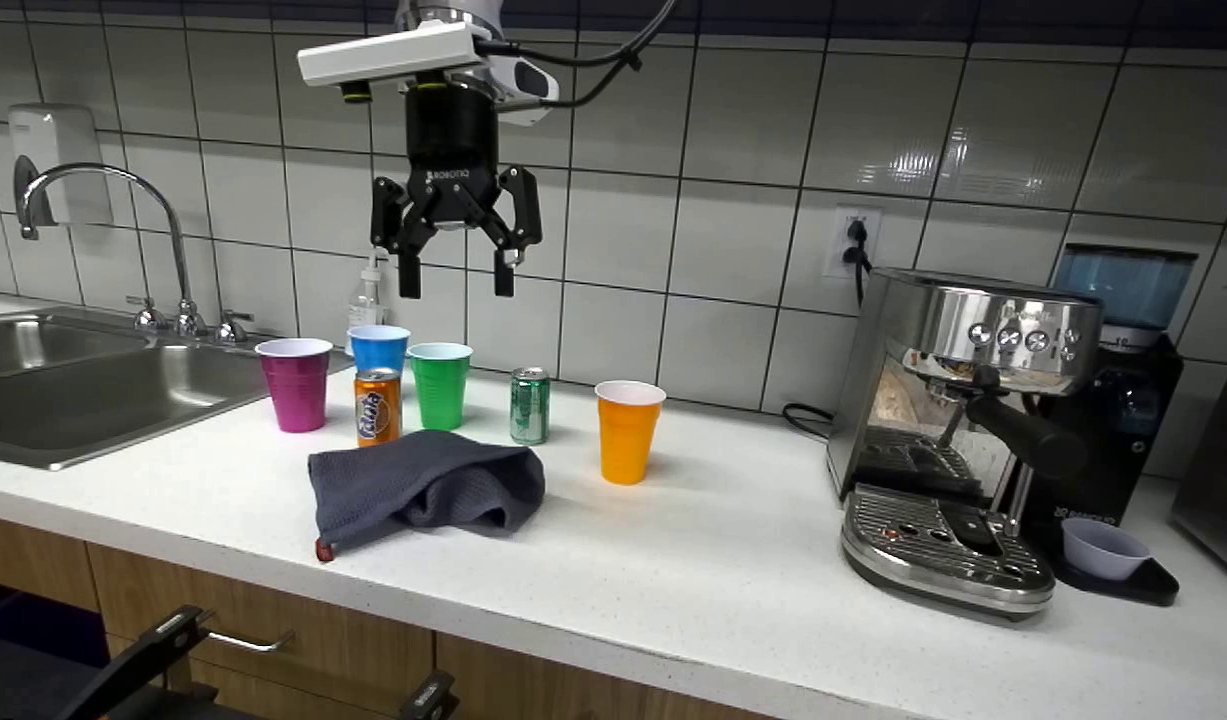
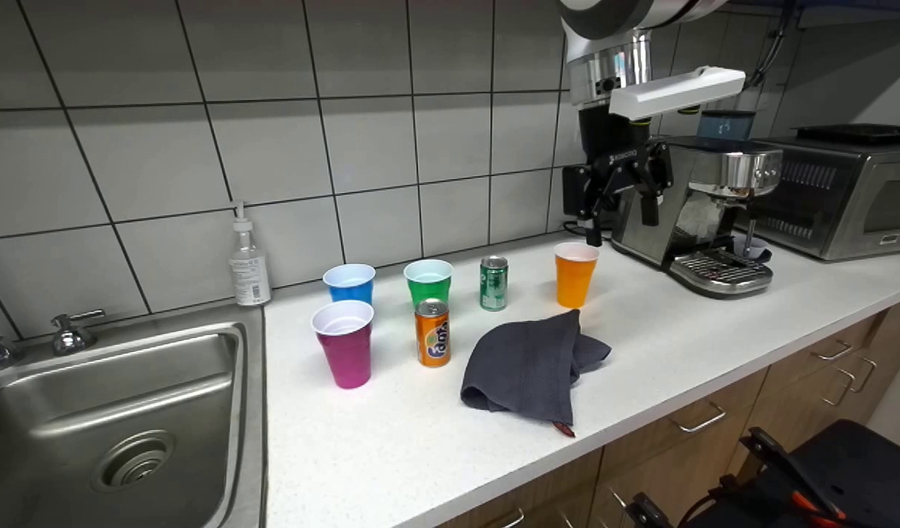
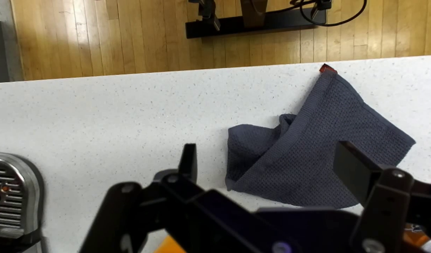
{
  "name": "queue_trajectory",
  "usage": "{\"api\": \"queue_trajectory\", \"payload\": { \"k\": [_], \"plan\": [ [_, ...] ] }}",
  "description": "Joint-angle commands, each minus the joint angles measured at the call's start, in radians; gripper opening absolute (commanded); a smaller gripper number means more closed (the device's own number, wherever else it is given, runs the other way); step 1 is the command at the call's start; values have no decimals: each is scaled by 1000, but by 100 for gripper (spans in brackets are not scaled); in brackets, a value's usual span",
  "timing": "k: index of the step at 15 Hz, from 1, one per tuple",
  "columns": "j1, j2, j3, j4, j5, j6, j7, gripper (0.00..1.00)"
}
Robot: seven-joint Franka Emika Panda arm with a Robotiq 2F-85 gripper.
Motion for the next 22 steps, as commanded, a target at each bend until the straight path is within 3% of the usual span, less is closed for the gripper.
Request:
{"api": "queue_trajectory", "payload": {
  "k": [1, 13, 22],
  "plan": [
    [-8, -2, 8, -22, -8, 55, 8, 100],
    [-49, 207, -47, 35, 24, 300, -16, 100],
    [-57, 388, -77, 212, 36, 330, -1, 100]
  ]
}}
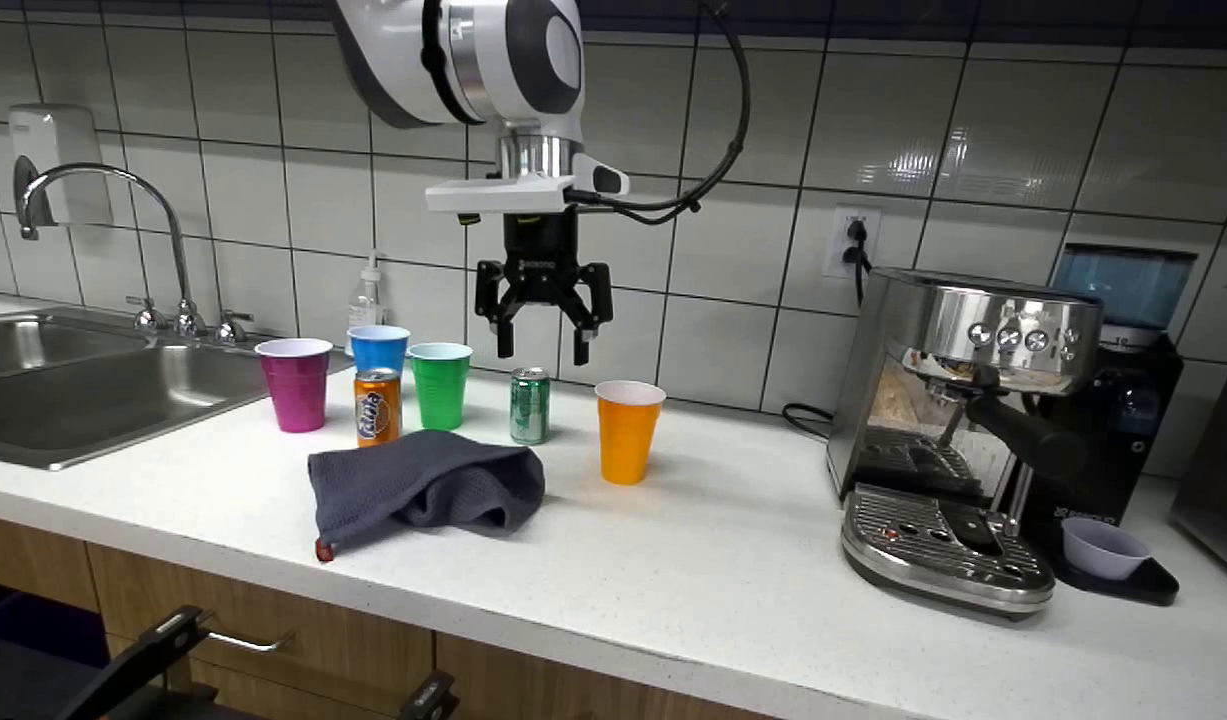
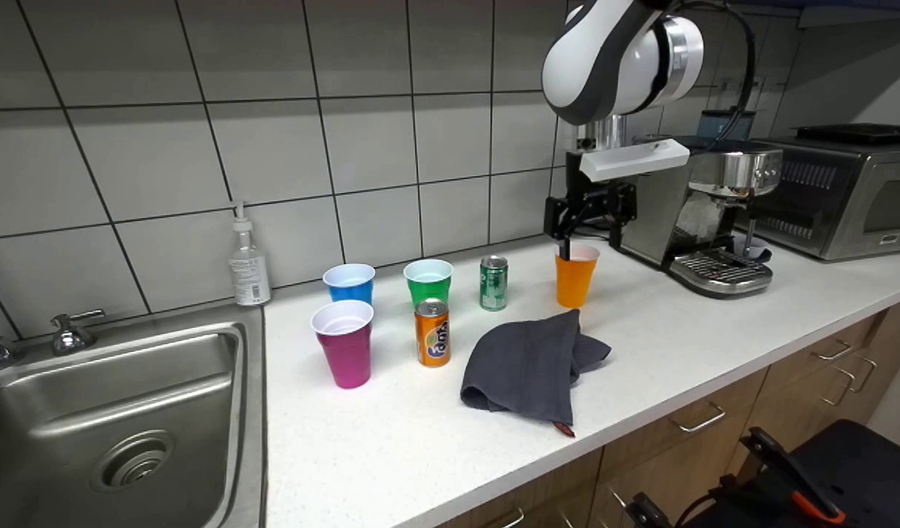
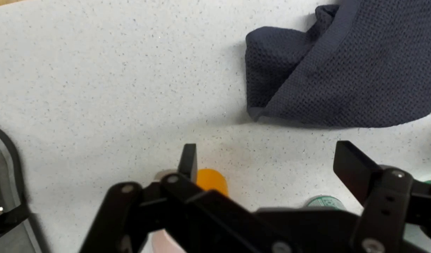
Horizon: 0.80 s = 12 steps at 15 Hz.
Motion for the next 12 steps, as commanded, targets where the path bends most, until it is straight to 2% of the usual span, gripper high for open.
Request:
{"api": "queue_trajectory", "payload": {
  "k": [1, 12],
  "plan": [
    [-12, 95, -3, 107, 8, 3, 5, 100],
    [-31, 325, -17, 381, 62, -26, -3, 100]
  ]
}}
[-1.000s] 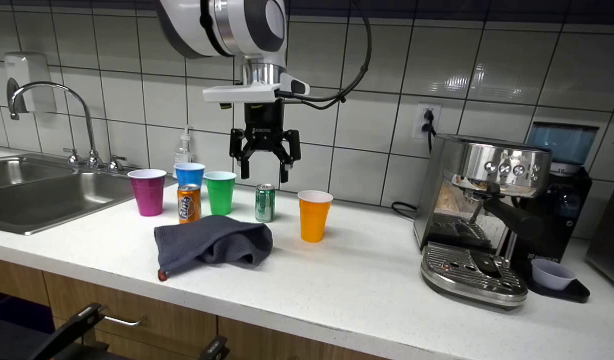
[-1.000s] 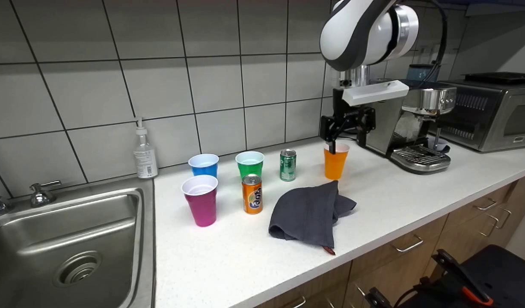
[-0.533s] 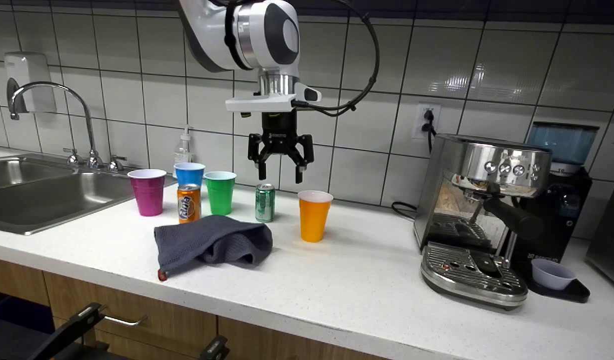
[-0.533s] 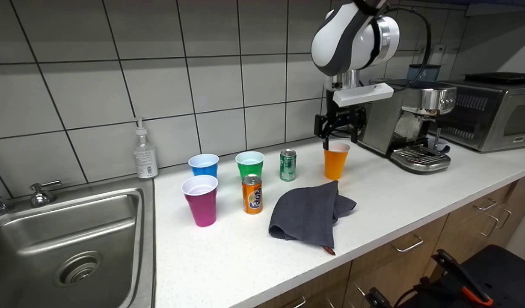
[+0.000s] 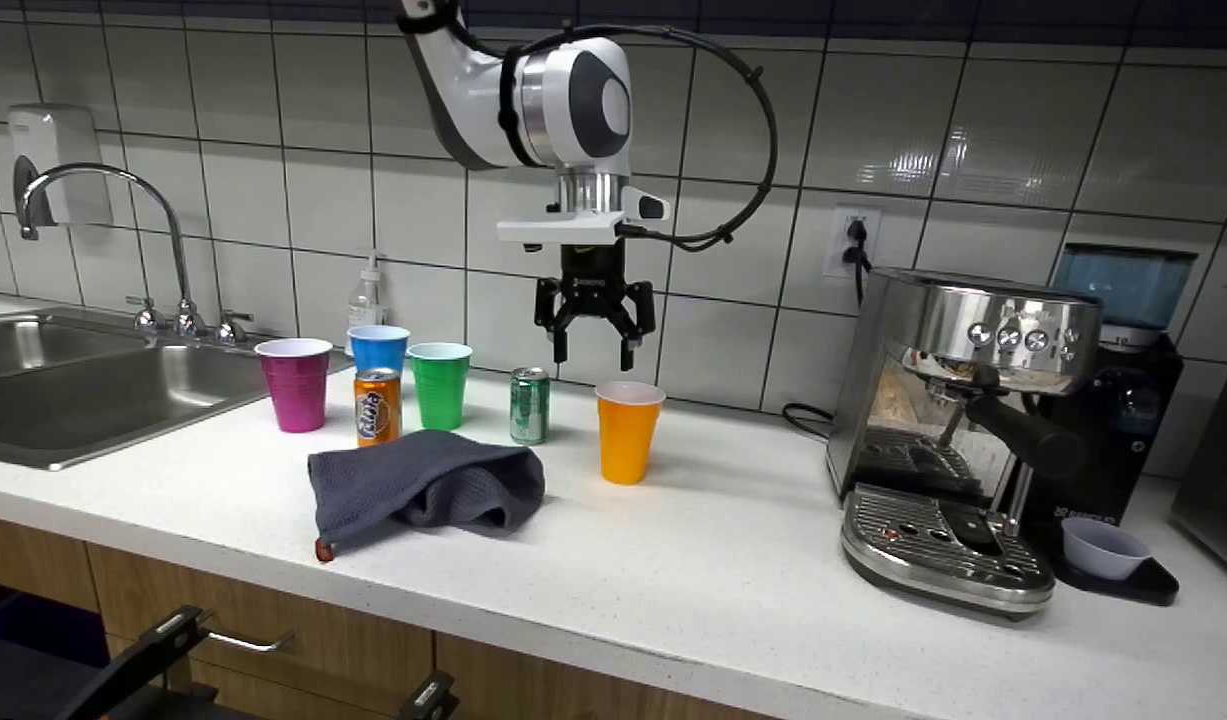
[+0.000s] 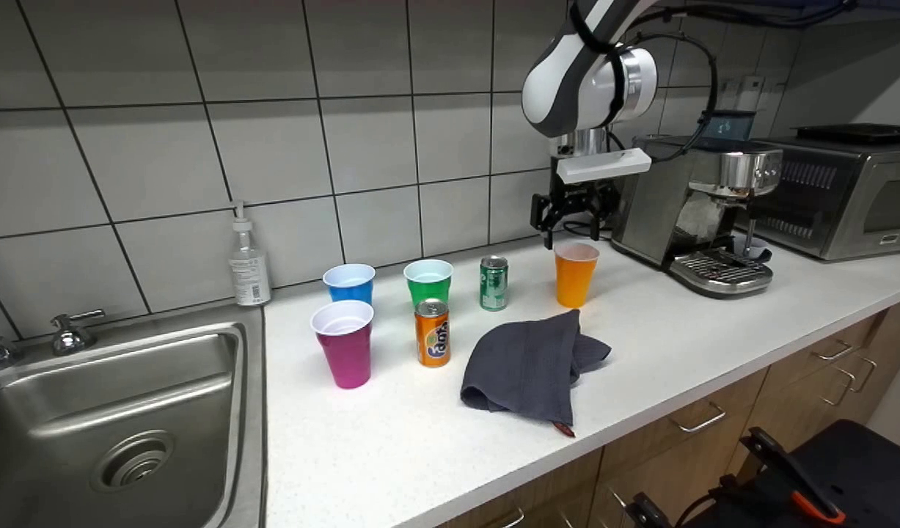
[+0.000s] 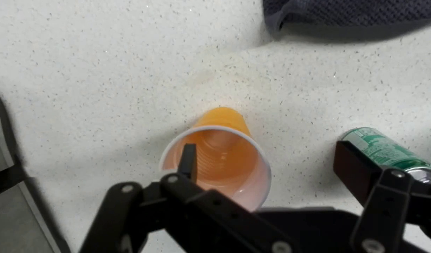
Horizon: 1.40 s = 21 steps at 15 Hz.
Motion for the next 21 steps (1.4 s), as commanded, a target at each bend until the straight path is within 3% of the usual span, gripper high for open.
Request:
{"api": "queue_trajectory", "payload": {
  "k": [1, 9, 15, 16, 17, 19, 21],
  "plan": [
    [-8, 97, 8, 122, 25, -32, -4, 100],
    [1, 223, 3, 236, 15, -37, 2, 100],
    [0, 227, 1, 236, 8, -27, -11, 100],
    [0, 221, 1, 227, 6, -22, -16, 95],
    [-1, 217, 1, 221, 2, -19, -21, 74],
    [-1, 212, 0, 214, 0, -18, -23, 69],
    [-2, 206, 0, 208, 1, -18, -25, 53]
  ]
}}
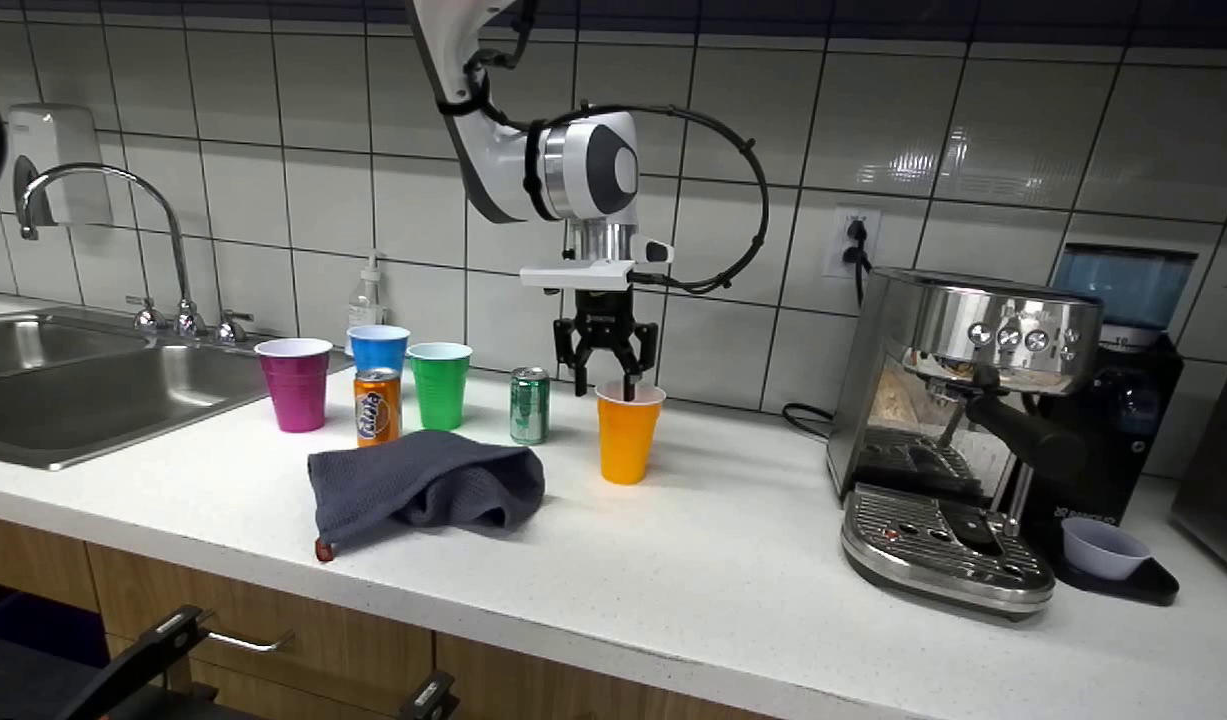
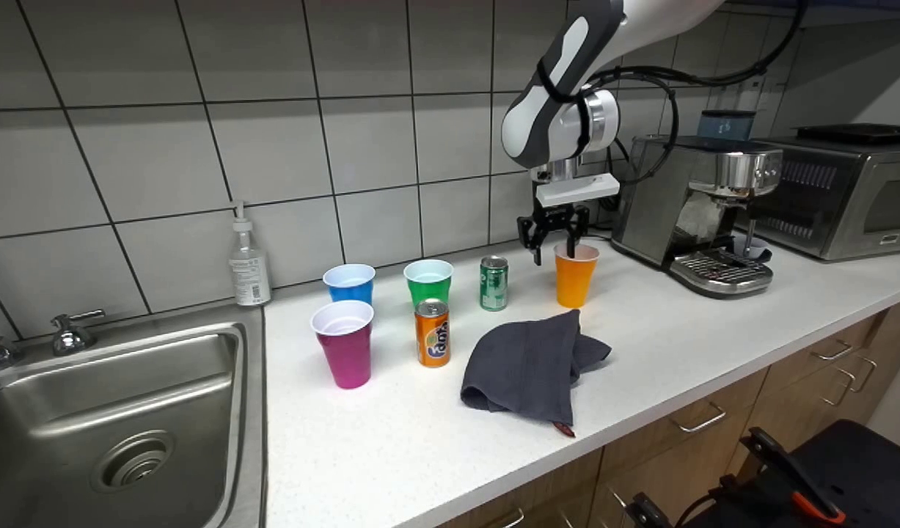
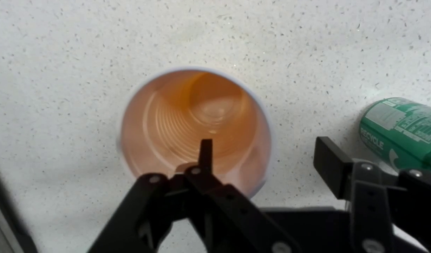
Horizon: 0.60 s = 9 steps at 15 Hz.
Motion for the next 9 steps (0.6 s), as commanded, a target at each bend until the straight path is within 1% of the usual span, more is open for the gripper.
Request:
{"api": "queue_trajectory", "payload": {
  "k": [1, 5, 7, 9],
  "plan": [
    [-5, -21, -1, -8, -9, -15, -23, 44],
    [-7, -36, -6, -25, -14, -10, -27, 13],
    [-8, -44, -9, -32, -17, -8, -31, 0],
    [-9, -54, -14, -39, -20, -9, -31, 0]
  ]
}}
